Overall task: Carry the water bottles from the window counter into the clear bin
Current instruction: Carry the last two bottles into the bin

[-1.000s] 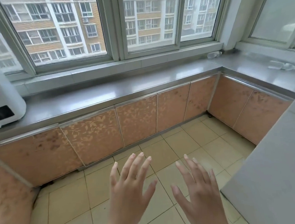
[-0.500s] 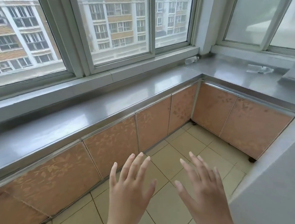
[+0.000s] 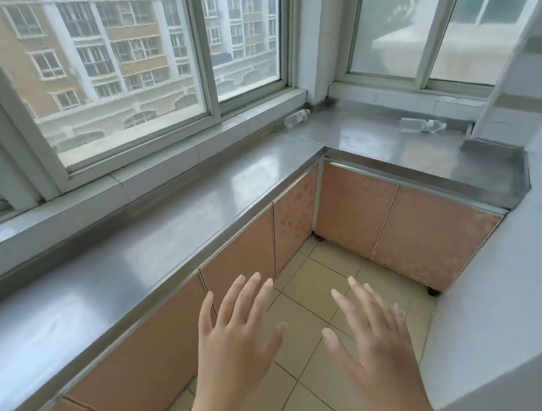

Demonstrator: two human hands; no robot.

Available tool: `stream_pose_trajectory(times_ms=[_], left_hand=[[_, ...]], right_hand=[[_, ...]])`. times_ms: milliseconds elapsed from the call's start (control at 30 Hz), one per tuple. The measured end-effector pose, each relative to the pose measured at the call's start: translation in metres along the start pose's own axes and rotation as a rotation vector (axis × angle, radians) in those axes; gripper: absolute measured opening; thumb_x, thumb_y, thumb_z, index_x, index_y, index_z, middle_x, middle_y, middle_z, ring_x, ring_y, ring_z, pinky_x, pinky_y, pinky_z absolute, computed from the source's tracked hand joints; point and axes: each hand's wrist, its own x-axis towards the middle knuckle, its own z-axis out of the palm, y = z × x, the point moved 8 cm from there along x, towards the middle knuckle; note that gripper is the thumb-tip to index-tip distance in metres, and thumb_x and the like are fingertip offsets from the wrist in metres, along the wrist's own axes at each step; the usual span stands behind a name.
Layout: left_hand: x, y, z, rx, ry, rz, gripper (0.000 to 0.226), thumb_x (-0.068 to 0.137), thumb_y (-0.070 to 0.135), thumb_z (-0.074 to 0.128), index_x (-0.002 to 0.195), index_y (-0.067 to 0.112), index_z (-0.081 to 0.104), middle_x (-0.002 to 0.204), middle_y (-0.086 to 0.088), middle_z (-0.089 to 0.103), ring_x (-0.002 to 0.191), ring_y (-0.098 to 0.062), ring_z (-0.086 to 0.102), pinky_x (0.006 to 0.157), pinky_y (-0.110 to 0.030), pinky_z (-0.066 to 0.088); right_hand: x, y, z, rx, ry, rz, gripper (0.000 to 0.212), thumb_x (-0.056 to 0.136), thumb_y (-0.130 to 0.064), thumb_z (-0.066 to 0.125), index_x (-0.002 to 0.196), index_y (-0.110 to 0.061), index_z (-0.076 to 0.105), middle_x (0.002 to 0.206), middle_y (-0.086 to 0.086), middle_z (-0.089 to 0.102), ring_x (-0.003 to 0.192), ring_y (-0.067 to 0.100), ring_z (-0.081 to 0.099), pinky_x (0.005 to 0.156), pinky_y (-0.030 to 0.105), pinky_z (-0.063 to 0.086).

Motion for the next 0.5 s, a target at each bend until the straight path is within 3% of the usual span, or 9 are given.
stream_pose_trajectory(times_ms=[500], left_hand=[[0.250,0.027,0.166,-0.048,-0.118,0.004,0.058,0.090,0.056,0.043,0.138,0.026,0.057,0.144,0.008,0.055,0.138,-0.011,0.037,0.118,-0.041,0.011]], right_hand=[[0.246,0.149,0.053,-0.023,-0.043,0.038,0.060,0.093,-0.061,0.022,0.134,-0.027,0.052,0.148,-0.001,0.041,0.136,0.020,0.033,0.111,0.045,0.011]])
